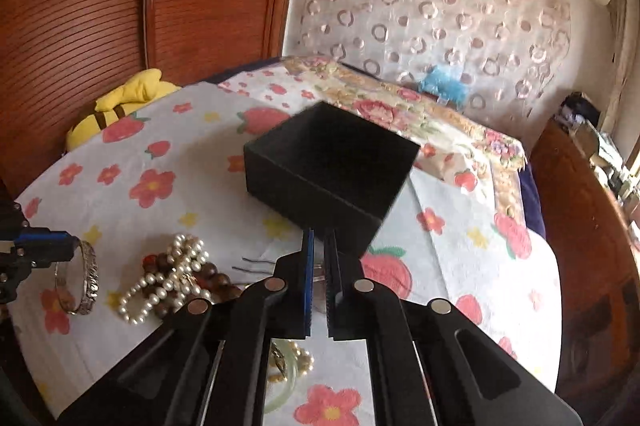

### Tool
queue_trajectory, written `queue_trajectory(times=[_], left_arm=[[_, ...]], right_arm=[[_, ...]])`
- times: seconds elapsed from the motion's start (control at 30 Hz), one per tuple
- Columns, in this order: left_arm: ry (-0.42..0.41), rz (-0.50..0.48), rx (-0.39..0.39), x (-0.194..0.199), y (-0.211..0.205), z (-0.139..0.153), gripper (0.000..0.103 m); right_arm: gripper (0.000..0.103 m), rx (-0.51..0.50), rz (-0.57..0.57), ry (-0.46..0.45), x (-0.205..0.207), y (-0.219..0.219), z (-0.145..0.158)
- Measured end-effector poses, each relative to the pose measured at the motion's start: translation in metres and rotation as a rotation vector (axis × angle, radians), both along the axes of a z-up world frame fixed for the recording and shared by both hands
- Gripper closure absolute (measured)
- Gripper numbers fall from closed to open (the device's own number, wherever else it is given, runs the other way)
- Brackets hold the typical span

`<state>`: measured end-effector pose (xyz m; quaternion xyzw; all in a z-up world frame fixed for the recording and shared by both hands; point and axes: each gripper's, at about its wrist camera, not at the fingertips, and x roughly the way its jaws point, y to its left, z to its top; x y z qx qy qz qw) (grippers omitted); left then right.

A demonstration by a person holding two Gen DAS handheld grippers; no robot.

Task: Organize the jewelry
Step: 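Close the right gripper on the blue-flower hairpins and lift them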

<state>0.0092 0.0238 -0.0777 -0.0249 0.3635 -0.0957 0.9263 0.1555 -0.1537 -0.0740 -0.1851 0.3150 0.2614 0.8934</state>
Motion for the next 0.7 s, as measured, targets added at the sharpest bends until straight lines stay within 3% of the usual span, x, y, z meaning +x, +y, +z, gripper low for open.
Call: queue_trajectory(times=[0.1,0.2,0.23,0.5,0.6,0.67,0.7], left_arm=[[-0.001,-0.002,0.002,0.0,-0.001,0.0,0.099],[0.0,-0.002,0.002,0.0,-0.001,0.0,0.099],[0.001,-0.002,0.002,0.001,-0.002,0.0,0.099],[0.001,-0.006,0.006,0.001,-0.005,0.0,0.099],[0.001,-0.006,0.006,0.002,-0.005,0.0,0.099],[0.001,-0.006,0.005,0.001,-0.005,0.0,0.099],[0.0,-0.008,0.004,0.001,-0.005,0.0,0.099]], right_arm=[[0.094,0.028,-0.036,0.044,0.008,-0.008,-0.007],[0.062,0.042,-0.059,0.106,0.021,-0.018,-0.019],[0.058,0.042,-0.064,0.118,0.024,-0.017,-0.024],[0.058,0.13,-0.071,0.327,0.061,-0.021,-0.055],[0.058,0.159,-0.055,0.356,0.063,-0.025,-0.058],[0.076,0.153,-0.037,0.363,0.061,-0.023,-0.058],[0.077,0.15,-0.021,0.369,0.058,-0.022,-0.058]])
